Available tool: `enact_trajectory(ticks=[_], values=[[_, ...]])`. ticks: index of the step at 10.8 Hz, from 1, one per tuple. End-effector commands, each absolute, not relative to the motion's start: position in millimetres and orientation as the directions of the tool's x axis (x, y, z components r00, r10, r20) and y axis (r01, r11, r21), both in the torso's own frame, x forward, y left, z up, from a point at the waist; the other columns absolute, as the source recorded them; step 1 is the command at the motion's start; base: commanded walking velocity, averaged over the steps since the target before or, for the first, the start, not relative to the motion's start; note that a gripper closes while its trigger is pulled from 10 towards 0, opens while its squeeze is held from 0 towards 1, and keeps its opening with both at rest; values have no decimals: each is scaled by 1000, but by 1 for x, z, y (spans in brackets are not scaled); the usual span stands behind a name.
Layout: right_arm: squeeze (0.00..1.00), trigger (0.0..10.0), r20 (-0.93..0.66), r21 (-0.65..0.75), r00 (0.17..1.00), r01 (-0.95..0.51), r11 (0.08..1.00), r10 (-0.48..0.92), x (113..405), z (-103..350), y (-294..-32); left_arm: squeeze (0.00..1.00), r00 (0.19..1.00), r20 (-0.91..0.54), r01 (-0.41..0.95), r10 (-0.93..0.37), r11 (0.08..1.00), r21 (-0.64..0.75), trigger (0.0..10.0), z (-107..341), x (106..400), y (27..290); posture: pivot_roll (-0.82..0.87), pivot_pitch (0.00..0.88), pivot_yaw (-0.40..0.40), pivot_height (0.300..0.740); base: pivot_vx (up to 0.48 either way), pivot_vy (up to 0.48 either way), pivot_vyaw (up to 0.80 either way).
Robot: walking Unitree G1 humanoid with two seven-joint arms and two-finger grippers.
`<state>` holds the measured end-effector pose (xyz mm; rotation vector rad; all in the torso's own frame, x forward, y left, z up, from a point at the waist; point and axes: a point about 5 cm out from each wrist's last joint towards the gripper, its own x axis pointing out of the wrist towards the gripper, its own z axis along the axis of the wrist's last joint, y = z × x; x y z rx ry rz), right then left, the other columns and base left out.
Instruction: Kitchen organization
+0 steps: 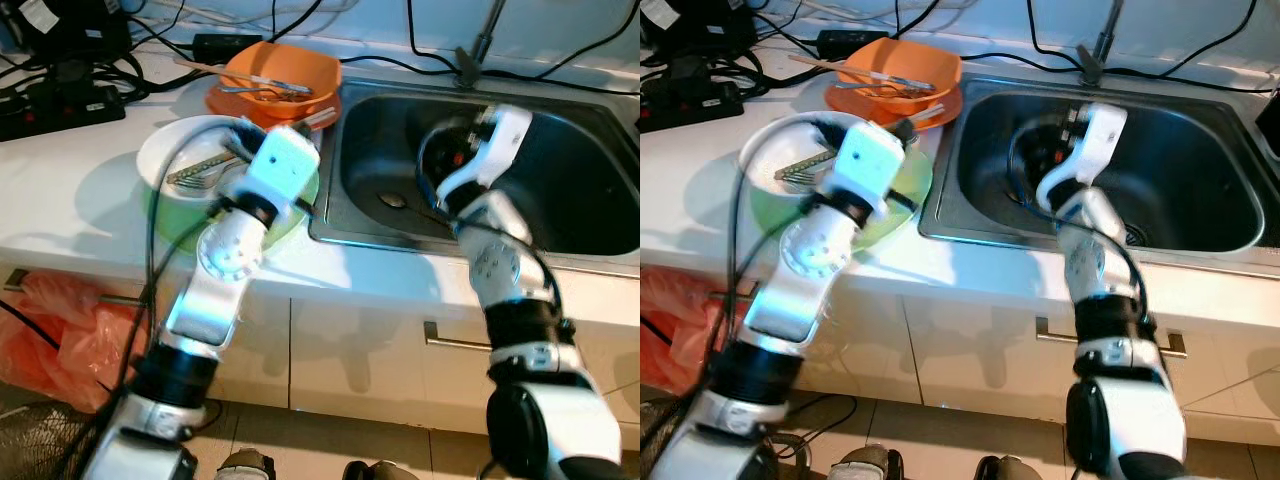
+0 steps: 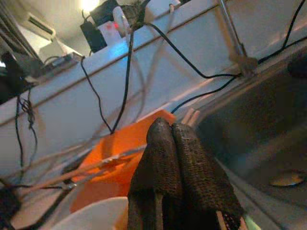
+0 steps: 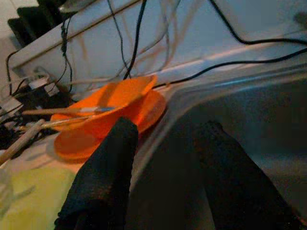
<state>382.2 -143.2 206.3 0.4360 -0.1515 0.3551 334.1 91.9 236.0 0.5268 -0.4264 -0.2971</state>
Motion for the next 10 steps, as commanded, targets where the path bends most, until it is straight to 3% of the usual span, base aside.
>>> enact_trajectory(ticks=[1, 10], values=[[0, 10000, 232, 381, 925, -371, 847, 301, 380, 211, -145, 0, 870, 301, 165, -390, 807, 568, 10000, 235, 335, 86, 163, 122, -37, 740, 0, 0, 0], [0, 10000, 225, 385, 916, -396, 834, 331, 376, 217, -136, 0, 884, 256, 66, -392, 646, 760, 10000, 240, 346, 62, 160, 147, -45, 740, 0, 0, 0]])
